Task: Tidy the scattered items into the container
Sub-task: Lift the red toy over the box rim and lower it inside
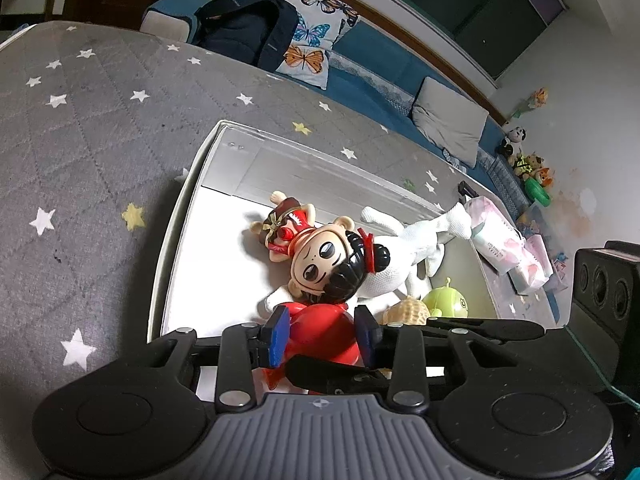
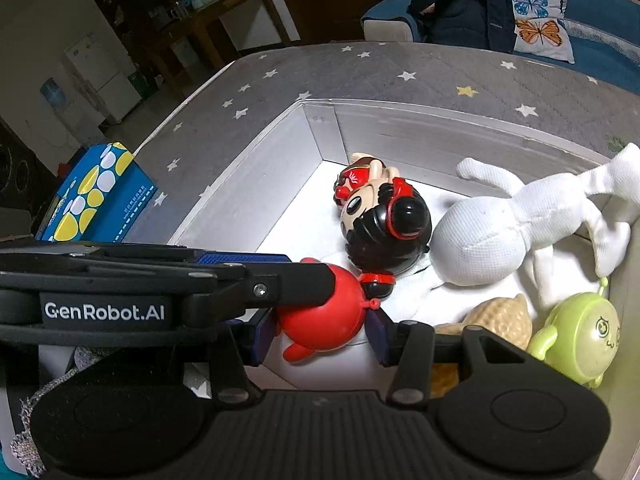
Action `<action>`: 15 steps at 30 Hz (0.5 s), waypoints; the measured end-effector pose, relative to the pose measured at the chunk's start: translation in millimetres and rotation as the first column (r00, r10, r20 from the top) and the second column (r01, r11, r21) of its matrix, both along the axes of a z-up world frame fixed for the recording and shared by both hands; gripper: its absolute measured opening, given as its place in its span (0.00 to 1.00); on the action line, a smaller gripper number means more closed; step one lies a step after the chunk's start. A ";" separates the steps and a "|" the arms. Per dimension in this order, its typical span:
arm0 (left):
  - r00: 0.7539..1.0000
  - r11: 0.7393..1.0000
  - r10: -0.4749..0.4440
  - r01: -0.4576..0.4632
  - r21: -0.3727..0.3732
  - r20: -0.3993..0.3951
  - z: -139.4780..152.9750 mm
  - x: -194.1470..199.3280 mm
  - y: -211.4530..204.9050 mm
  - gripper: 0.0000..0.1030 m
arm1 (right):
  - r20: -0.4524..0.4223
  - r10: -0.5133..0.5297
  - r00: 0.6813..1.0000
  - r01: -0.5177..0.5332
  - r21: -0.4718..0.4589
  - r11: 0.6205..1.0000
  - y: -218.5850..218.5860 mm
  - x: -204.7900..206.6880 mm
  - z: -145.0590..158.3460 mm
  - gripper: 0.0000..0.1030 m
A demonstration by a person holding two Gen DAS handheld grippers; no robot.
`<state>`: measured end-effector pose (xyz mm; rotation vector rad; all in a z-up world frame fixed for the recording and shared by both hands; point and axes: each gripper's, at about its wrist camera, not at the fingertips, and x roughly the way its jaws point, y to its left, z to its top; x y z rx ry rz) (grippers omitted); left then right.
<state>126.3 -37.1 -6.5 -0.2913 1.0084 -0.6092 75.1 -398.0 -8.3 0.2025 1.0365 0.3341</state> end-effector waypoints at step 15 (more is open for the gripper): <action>1.000 0.999 0.023 -0.022 -0.047 0.014 0.7 -2.4 7.3 0.37 | 0.018 -0.008 1.000 0.008 -0.034 0.999 1.1 -0.8 -0.2 0.48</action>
